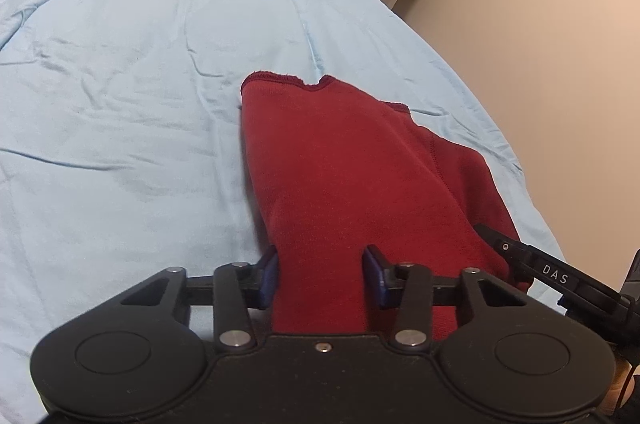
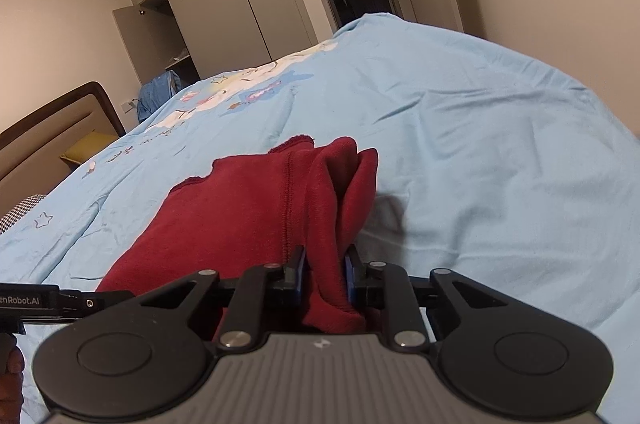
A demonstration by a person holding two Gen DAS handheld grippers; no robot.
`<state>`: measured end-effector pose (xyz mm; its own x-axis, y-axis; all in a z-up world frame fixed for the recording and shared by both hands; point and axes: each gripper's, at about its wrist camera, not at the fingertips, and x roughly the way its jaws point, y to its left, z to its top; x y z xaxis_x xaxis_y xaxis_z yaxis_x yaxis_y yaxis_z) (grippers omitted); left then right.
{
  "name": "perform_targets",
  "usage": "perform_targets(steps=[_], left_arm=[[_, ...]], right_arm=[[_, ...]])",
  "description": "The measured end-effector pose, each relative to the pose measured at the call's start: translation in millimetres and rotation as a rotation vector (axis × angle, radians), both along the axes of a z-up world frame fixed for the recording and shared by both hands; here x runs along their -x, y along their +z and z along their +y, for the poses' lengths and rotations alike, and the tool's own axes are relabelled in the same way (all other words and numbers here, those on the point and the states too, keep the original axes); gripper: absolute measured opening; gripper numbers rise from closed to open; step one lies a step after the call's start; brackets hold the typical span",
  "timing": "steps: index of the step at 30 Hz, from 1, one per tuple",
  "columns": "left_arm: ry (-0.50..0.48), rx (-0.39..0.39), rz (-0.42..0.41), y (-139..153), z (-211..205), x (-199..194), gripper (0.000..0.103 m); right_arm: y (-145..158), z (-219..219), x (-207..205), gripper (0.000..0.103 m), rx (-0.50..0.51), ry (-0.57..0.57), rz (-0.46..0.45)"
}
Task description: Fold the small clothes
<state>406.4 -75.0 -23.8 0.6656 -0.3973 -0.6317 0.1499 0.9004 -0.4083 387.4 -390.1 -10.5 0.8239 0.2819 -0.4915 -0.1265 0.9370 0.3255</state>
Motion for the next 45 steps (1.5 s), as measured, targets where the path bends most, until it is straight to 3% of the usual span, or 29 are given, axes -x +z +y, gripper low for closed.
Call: perform_targets(steps=[5,17,28,36,43,45], left_arm=[[0.006,-0.007,-0.044,14,1,6,0.030],[0.028,-0.068,-0.172,57,19,14,0.027],[0.137,-0.146,-0.243,78,68,26,0.026],[0.179,-0.166,-0.190,59,92,27,0.027],[0.198,-0.178,-0.134,32,93,32,0.029],[0.208,-0.174,-0.118,27,96,33,0.031]], right_arm=[[14,10,7,0.020,0.033,0.013,-0.052],[51,59,7,0.018,0.091,0.110,-0.192],[66,133,-15,0.018,0.091,0.226,-0.271],[43,150,-25,0.018,0.068,0.222,-0.191],[15,125,-31,0.020,0.070,0.154,-0.077],[8,119,-31,0.025,0.074,0.141,-0.054]])
